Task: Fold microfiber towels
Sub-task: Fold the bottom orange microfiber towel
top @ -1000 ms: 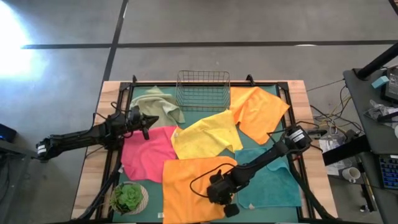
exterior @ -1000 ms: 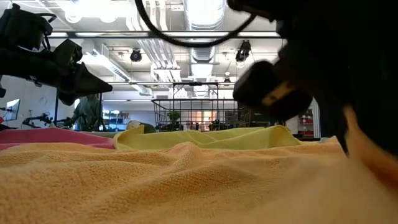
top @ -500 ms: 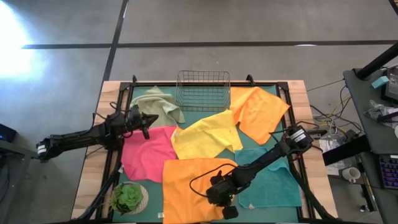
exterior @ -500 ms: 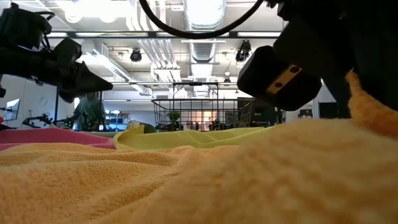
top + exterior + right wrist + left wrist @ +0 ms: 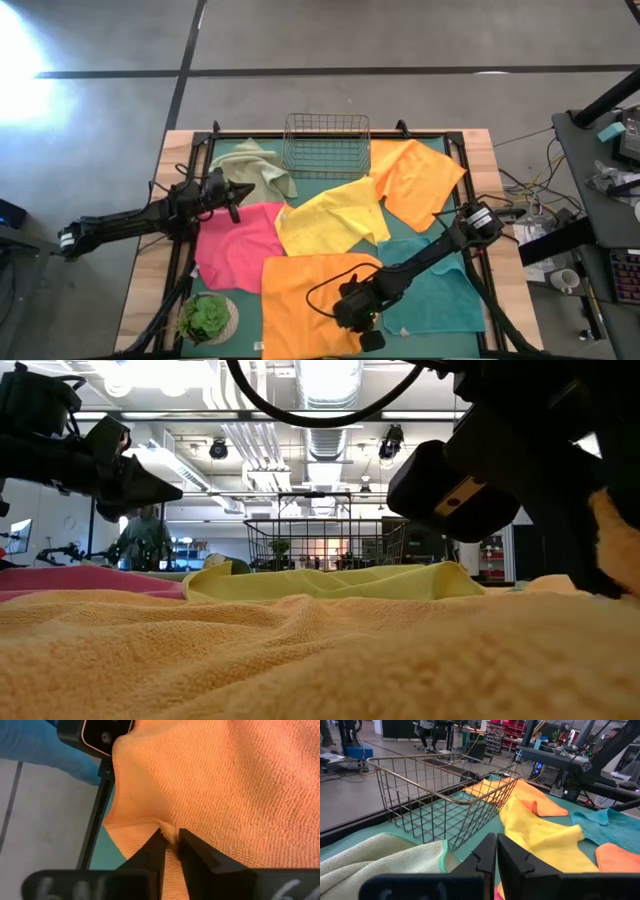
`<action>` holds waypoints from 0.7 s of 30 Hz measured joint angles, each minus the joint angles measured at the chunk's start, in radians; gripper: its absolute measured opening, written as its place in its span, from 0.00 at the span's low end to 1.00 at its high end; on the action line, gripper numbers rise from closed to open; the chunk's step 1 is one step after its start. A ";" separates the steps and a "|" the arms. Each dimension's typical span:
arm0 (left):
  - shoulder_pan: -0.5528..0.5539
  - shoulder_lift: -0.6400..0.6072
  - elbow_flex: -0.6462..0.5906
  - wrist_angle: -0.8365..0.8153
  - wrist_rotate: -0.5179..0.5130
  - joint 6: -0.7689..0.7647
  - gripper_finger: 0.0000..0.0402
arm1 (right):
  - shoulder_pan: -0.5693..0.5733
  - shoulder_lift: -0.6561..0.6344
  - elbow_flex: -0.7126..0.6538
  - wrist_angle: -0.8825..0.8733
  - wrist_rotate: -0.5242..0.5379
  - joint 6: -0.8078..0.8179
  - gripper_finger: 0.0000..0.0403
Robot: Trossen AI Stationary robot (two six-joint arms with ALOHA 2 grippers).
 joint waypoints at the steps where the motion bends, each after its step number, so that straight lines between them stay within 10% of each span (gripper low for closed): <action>1: 0.000 0.000 0.000 0.000 -0.001 0.000 0.00 | 0.000 0.000 0.000 0.000 0.000 -0.005 0.14; 21: 0.000 0.007 0.000 -0.001 -0.029 0.044 0.04 | 0.007 0.000 0.000 0.000 -0.053 0.102 0.02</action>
